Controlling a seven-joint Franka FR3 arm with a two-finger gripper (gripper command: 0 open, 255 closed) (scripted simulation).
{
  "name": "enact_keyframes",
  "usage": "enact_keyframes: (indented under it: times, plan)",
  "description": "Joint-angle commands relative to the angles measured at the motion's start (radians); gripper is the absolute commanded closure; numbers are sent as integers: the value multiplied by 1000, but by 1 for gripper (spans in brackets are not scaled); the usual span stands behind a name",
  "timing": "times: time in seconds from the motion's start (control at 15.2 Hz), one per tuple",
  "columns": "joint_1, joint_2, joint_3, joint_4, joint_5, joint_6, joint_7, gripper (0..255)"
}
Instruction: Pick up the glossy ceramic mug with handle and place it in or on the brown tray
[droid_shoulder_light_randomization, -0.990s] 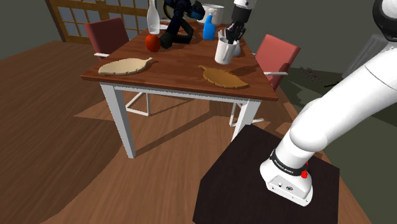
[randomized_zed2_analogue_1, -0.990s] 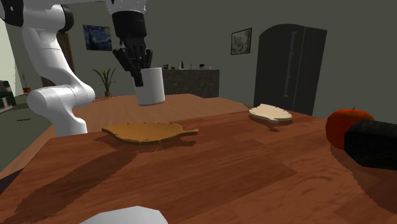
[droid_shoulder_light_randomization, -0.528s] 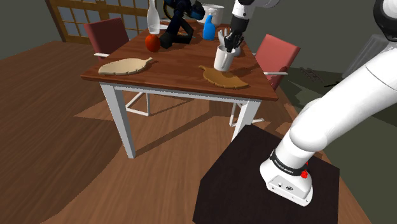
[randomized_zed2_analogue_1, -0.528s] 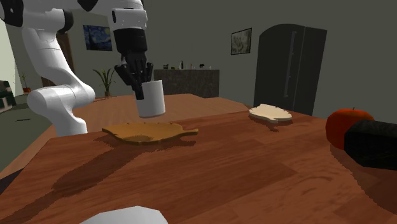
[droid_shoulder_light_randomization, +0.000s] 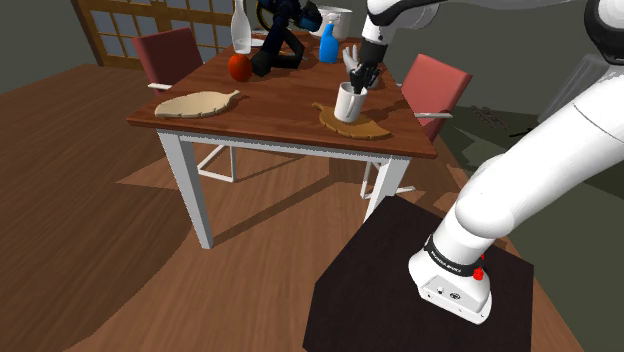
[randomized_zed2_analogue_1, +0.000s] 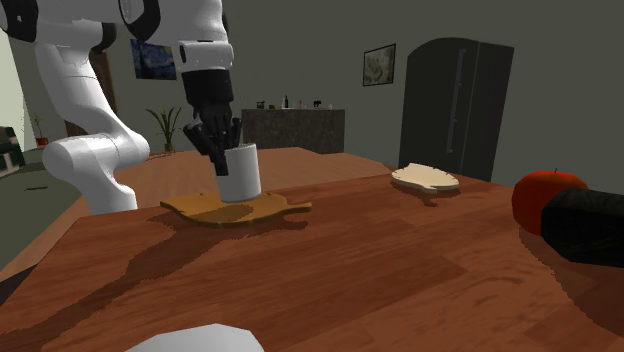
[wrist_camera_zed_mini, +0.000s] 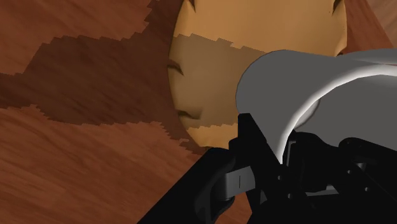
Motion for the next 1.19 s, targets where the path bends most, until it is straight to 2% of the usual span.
enact_keyframes:
  times: [0.0,0.33,0.4,0.73,0.99,1.12]
  plan:
    - [0,0,0,-3,0,3,0,255]
    - [0,0,0,-3,0,3,0,255]
    - [0,0,0,-3,0,3,0,0]
    - [0,0,0,-2,0,3,0,0]
    - [-1,-20,3,107,-4,-125,4,0]
    - [-1,-20,3,106,-4,-125,4,0]
